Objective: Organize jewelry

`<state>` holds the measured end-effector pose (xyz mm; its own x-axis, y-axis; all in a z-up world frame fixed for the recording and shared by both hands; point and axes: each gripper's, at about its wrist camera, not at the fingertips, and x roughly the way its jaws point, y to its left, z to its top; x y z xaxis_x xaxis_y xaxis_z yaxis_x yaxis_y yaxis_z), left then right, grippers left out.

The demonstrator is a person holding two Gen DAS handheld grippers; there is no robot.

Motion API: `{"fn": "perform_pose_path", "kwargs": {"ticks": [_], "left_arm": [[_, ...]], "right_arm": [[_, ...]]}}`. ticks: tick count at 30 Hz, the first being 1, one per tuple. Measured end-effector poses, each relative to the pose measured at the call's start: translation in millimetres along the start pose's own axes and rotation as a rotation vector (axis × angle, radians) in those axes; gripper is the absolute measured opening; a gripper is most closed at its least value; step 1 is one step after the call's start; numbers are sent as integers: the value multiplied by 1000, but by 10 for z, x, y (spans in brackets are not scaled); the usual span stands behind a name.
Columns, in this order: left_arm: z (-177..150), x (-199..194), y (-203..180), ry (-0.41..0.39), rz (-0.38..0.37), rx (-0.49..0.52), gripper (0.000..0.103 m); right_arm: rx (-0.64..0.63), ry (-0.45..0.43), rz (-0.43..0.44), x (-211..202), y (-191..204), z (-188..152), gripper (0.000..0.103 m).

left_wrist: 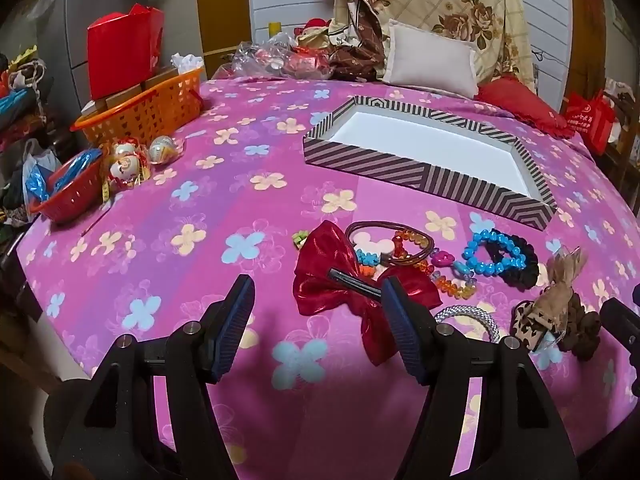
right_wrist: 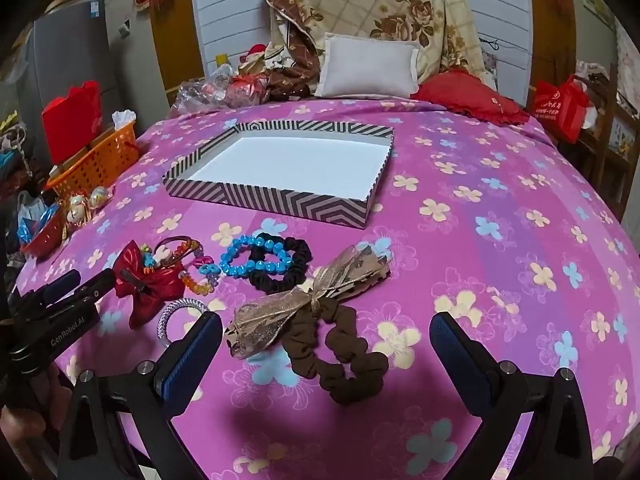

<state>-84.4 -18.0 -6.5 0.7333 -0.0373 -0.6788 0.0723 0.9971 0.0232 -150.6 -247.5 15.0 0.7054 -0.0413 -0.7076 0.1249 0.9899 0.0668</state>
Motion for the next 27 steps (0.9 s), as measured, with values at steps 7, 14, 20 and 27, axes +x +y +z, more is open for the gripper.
{"fn": "perform_pose_path", "kwargs": {"ticks": [7, 14, 20, 27], "left_arm": [[-17, 25, -2, 2, 1, -1, 66], [-11, 32, 8, 4, 1, 0, 66], [-27, 50, 11, 2, -1, 1, 66], [-46, 56, -4, 4, 0, 2, 66]], "right_arm": [[-41, -4, -35, 14, 73, -48, 103], [-52, -9, -35, 65, 66, -46, 103], [-46, -10, -34, 67, 49, -43, 103], [-65, -38, -41, 64, 82, -69, 103]]}}
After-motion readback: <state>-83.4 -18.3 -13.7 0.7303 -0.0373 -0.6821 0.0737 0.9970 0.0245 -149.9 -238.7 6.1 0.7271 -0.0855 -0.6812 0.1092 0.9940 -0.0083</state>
